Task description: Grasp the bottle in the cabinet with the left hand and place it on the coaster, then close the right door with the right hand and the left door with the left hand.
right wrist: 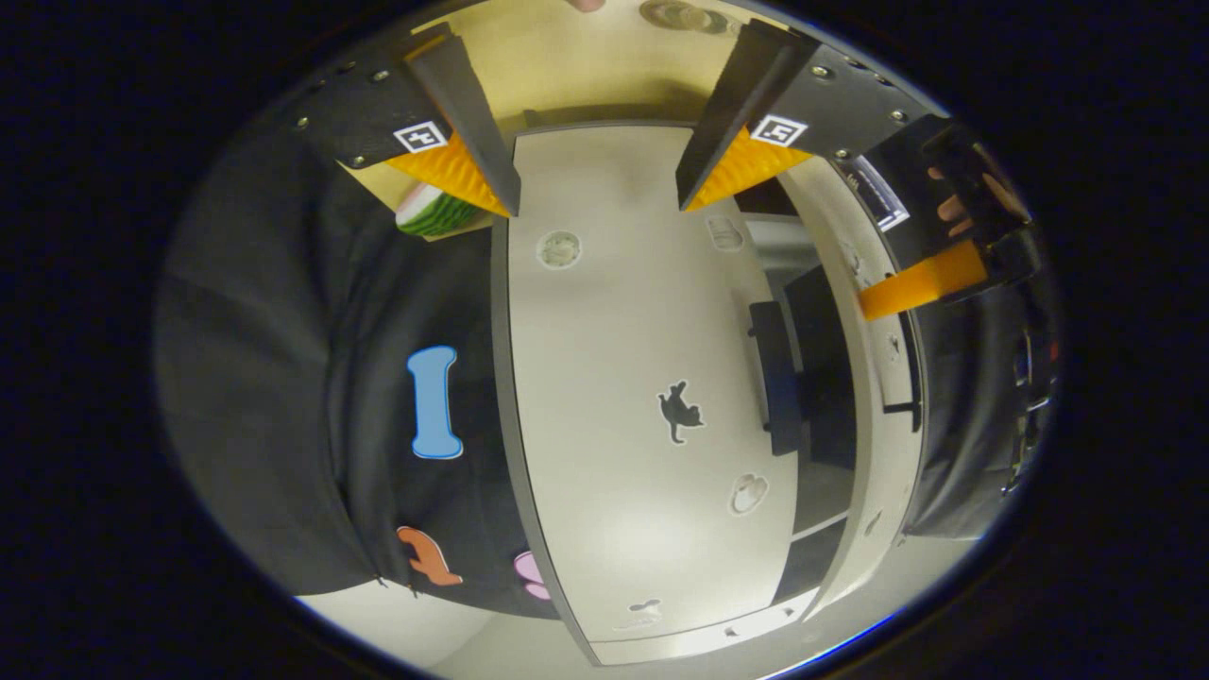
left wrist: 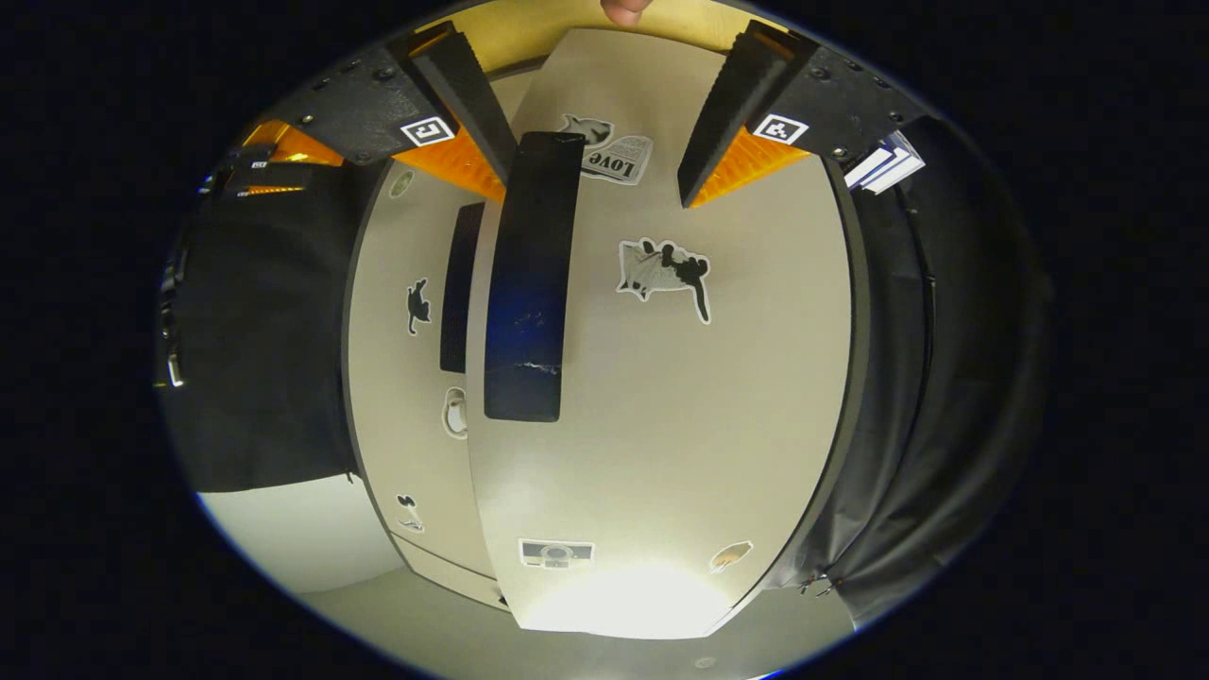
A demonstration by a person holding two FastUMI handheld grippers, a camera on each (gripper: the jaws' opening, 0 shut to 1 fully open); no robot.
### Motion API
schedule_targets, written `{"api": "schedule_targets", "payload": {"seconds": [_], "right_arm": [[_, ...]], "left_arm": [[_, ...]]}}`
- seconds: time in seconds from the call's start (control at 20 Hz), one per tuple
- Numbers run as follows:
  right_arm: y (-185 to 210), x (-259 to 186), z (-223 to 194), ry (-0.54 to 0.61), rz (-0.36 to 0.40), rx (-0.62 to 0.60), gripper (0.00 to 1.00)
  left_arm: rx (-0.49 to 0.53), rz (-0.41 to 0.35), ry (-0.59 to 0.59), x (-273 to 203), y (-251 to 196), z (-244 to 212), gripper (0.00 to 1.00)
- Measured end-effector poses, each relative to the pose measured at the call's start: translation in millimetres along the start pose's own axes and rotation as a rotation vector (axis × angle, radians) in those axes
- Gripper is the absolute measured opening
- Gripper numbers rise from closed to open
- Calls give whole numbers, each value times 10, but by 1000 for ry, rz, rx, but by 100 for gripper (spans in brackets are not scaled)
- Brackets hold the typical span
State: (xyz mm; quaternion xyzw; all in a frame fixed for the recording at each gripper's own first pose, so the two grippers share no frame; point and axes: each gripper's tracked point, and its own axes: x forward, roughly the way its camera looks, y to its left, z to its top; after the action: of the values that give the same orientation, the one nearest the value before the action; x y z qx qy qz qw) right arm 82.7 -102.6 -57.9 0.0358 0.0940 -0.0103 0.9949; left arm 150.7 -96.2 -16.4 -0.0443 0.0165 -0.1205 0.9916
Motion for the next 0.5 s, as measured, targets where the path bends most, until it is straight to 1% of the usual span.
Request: {"api": "schedule_targets", "payload": {"seconds": [0.2, 0.3, 0.4, 0.5], "right_arm": [[61, -58, -78, 6, 21, -41, 100], [99, -92, -92, 1, 30, -41, 100], [71, -137, -135, 5, 22, -60, 100], [85, -194, -165, 8, 28, -44, 100]], "left_arm": [[-26, 14, -2, 220, -39, -16, 99], [-17, 52, -3, 283, -24, -15, 99], [-18, 85, -5, 325, -16, -24, 99], [-12, 121, -8, 397, 3, -31, 99]]}}
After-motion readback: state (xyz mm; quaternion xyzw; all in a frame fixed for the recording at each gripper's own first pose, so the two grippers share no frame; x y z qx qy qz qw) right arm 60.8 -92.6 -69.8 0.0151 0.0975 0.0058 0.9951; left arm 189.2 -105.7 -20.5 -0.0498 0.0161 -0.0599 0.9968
